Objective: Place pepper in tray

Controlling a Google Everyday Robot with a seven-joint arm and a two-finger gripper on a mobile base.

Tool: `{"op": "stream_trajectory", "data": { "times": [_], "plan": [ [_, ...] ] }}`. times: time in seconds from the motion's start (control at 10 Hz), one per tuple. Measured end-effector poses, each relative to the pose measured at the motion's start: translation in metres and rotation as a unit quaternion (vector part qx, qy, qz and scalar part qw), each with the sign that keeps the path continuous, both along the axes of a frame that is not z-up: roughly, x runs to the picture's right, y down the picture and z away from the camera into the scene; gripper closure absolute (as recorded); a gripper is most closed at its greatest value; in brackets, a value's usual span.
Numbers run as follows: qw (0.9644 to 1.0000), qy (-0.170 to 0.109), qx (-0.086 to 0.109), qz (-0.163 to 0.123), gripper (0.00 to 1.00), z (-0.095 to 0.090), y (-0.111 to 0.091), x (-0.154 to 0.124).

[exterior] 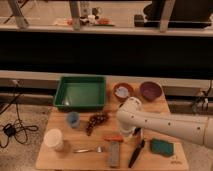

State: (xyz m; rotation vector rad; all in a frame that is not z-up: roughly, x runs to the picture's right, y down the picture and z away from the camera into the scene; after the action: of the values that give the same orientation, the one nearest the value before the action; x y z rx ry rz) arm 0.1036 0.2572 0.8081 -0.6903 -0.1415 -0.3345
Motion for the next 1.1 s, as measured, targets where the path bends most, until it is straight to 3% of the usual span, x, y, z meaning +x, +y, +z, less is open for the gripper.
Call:
{"op": "stream_trajectory", "data": {
  "times": [0.5,1.1],
  "plan": [
    [0.999,-0.031,0.009,0.031,0.86,-0.015,-0.019,-0.014],
    [0.9938,-0.083,0.043,0.06,0.86,-0.058,-0.046,-0.027]
  ]
}}
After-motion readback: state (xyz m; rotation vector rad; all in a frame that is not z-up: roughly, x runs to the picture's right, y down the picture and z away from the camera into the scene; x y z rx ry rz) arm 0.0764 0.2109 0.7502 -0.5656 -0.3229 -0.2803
